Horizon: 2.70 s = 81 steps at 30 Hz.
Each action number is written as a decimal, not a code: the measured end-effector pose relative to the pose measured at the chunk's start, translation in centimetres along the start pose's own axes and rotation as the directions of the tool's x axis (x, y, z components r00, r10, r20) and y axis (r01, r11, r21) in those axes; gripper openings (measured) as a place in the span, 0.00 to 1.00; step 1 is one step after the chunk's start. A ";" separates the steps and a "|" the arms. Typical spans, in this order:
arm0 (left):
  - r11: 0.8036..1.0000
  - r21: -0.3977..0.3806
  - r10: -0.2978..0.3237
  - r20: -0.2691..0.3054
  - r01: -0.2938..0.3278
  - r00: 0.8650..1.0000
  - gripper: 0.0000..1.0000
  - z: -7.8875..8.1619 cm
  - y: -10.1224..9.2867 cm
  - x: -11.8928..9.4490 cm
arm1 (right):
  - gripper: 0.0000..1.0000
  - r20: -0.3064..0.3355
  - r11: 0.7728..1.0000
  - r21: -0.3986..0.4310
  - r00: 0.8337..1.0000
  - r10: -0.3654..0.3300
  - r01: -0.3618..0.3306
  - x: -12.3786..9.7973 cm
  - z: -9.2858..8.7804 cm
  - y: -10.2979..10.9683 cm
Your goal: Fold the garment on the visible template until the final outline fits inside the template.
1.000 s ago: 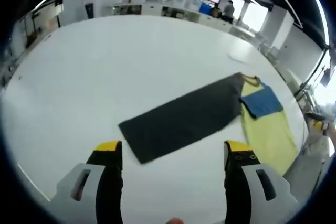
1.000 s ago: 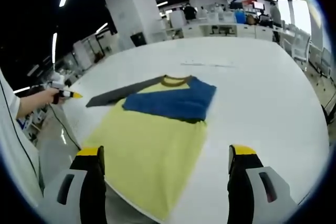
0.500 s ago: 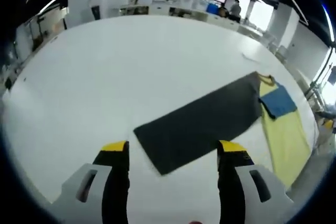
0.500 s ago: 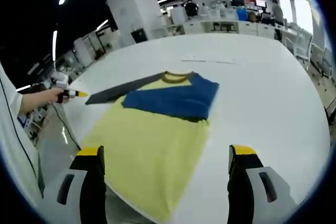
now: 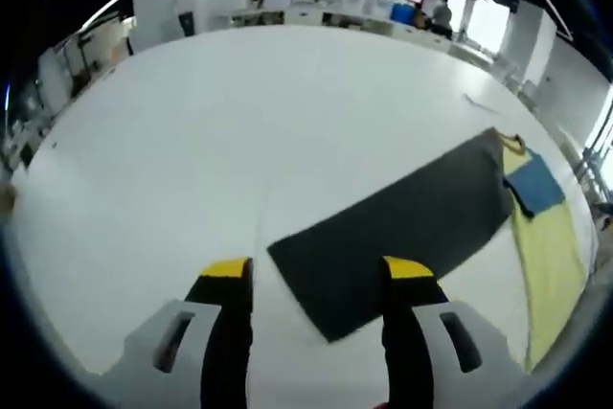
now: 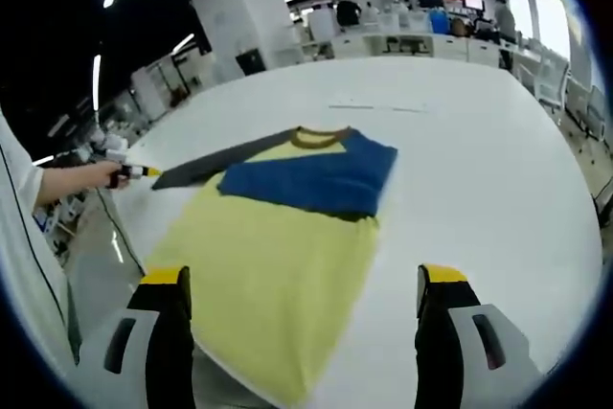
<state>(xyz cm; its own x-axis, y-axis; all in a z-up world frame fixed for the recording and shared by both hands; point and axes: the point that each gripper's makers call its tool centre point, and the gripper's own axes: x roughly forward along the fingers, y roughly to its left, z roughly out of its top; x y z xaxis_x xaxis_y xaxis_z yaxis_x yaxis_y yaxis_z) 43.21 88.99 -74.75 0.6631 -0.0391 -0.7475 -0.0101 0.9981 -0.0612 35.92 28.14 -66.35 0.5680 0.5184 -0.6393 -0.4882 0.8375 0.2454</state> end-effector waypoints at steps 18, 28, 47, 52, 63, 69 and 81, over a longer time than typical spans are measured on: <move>0.999 -0.032 0.029 0.016 -0.028 0.999 0.24 0.0 1.1 1.3 | 0.95 0.014 0.999 -0.011 0.999 -0.034 0.034 0.2 0.6 -0.6; 0.998 -0.049 0.041 0.007 -0.041 0.999 0.19 -0.1 1.8 1.7 | 0.95 0.003 0.999 -0.012 0.999 -0.032 0.032 0.5 0.4 -0.6; 0.996 -0.080 0.034 0.010 -0.033 0.999 0.04 0.1 1.4 2.1 | 0.94 0.003 0.999 -0.014 1.000 -0.029 0.029 0.5 0.5 -0.5; 0.995 -0.098 0.035 0.009 -0.033 0.999 0.01 0.2 1.3 2.0 | 0.94 0.005 0.999 -0.015 1.000 -0.029 0.029 0.4 0.6 -0.6; 0.983 -0.180 0.050 0.063 -0.038 0.997 0.00 1.4 1.4 1.0 | 0.94 0.006 0.999 -0.014 1.000 -0.029 0.029 0.1 0.5 -0.7; 0.969 -0.244 0.080 0.116 -0.050 0.990 0.00 2.8 1.8 0.2 | 0.94 0.011 0.999 -0.015 1.000 -0.029 0.029 0.0 0.6 -0.7; 0.970 -0.239 0.082 0.190 -0.035 0.978 0.00 6.8 0.9 -1.2 | 0.94 0.021 0.999 -0.010 0.999 -0.034 0.035 -0.3 0.6 -0.9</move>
<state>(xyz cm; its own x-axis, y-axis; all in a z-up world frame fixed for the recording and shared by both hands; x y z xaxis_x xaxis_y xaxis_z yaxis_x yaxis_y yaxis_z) 47.44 90.21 -69.41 0.7903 0.0532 -0.6104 -0.2119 0.9585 -0.1908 36.55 27.34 -65.93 0.5979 0.4928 -0.6322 -0.4746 0.8532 0.2162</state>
